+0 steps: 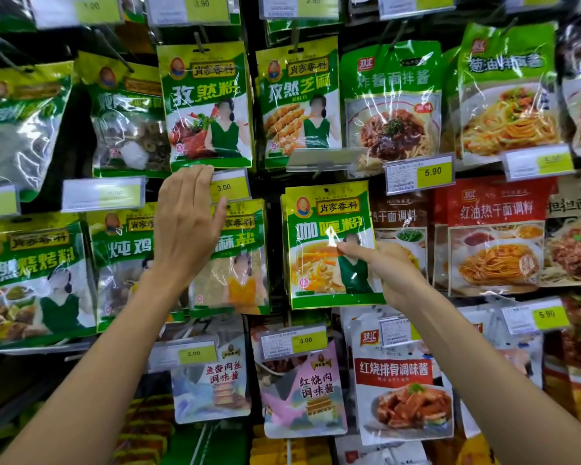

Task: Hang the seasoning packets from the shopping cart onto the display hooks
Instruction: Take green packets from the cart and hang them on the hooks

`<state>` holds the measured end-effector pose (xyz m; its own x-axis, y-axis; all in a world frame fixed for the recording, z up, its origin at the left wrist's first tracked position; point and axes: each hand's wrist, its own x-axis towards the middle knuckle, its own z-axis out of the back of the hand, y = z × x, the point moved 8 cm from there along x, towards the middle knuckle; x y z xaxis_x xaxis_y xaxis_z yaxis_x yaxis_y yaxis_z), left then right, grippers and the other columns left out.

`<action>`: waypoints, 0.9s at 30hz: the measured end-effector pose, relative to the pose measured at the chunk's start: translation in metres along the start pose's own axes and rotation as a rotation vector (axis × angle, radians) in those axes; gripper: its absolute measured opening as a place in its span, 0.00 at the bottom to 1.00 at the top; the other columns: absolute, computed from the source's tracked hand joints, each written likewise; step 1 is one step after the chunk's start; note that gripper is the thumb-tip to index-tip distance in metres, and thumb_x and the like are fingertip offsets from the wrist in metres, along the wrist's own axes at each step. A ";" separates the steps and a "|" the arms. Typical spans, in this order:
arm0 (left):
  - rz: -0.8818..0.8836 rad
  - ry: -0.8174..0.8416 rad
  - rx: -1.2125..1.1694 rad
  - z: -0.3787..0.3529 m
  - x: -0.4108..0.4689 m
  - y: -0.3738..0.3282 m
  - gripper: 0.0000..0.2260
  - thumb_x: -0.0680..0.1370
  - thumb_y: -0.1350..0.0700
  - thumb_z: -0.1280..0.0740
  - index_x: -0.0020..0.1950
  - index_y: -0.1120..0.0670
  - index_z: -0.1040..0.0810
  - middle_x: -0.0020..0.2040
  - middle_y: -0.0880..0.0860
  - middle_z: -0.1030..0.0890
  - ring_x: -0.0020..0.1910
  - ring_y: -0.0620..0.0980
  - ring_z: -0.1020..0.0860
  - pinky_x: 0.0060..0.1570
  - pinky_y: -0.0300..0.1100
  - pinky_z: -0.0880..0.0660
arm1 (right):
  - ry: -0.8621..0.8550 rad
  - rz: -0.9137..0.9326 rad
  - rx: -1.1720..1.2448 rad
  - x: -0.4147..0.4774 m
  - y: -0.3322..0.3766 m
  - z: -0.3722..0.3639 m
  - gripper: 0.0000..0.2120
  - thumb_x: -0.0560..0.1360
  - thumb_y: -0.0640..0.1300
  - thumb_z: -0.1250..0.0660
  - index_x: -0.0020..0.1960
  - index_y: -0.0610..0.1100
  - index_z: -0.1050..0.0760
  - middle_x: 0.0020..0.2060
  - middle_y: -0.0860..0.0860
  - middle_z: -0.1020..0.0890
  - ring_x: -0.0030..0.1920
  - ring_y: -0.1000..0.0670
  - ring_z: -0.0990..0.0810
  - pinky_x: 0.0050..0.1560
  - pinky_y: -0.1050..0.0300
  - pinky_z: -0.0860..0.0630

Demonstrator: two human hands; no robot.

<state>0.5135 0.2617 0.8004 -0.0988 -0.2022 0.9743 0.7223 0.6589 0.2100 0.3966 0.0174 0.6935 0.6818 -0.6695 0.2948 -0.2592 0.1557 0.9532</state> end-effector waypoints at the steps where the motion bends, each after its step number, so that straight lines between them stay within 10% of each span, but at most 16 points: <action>1: 0.002 0.000 0.000 0.000 0.000 0.000 0.19 0.82 0.53 0.41 0.66 0.67 0.31 0.60 0.66 0.25 0.60 0.64 0.27 0.64 0.55 0.35 | 0.001 -0.007 -0.007 0.000 -0.001 0.000 0.15 0.72 0.50 0.27 0.50 0.39 0.23 0.45 0.48 0.18 0.44 0.57 0.23 0.37 0.64 0.33; 7: -0.004 -0.011 0.001 0.000 -0.001 0.000 0.19 0.82 0.54 0.41 0.66 0.67 0.31 0.59 0.66 0.25 0.60 0.64 0.27 0.64 0.55 0.34 | 0.030 -0.008 0.002 -0.001 -0.004 -0.005 0.19 0.72 0.48 0.26 0.56 0.36 0.24 0.48 0.45 0.18 0.49 0.51 0.21 0.42 0.60 0.30; 12: -0.011 -0.012 -0.003 0.000 0.000 0.001 0.19 0.82 0.53 0.41 0.66 0.66 0.30 0.59 0.65 0.25 0.60 0.64 0.27 0.64 0.55 0.34 | 0.012 -0.005 0.039 -0.001 0.004 0.001 0.11 0.72 0.47 0.26 0.38 0.43 0.26 0.25 0.57 0.21 0.37 0.60 0.30 0.36 0.62 0.36; 23: -0.008 -0.001 -0.008 -0.001 -0.001 0.001 0.19 0.82 0.53 0.41 0.66 0.66 0.31 0.60 0.65 0.25 0.60 0.64 0.27 0.64 0.55 0.34 | -0.073 0.150 -0.186 0.008 0.008 -0.005 0.16 0.75 0.45 0.29 0.54 0.32 0.23 0.48 0.37 0.18 0.53 0.39 0.20 0.55 0.43 0.24; 27: -0.007 0.006 -0.001 -0.001 -0.001 0.002 0.19 0.82 0.53 0.42 0.66 0.66 0.30 0.60 0.65 0.25 0.60 0.64 0.27 0.64 0.55 0.34 | -0.154 0.276 -0.340 0.010 0.007 -0.001 0.13 0.74 0.48 0.28 0.35 0.47 0.27 0.27 0.54 0.29 0.30 0.53 0.31 0.31 0.60 0.36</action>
<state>0.5157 0.2628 0.7998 -0.0996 -0.2115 0.9723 0.7221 0.6569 0.2169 0.4023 0.0129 0.7032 0.5025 -0.6657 0.5517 -0.1605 0.5552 0.8161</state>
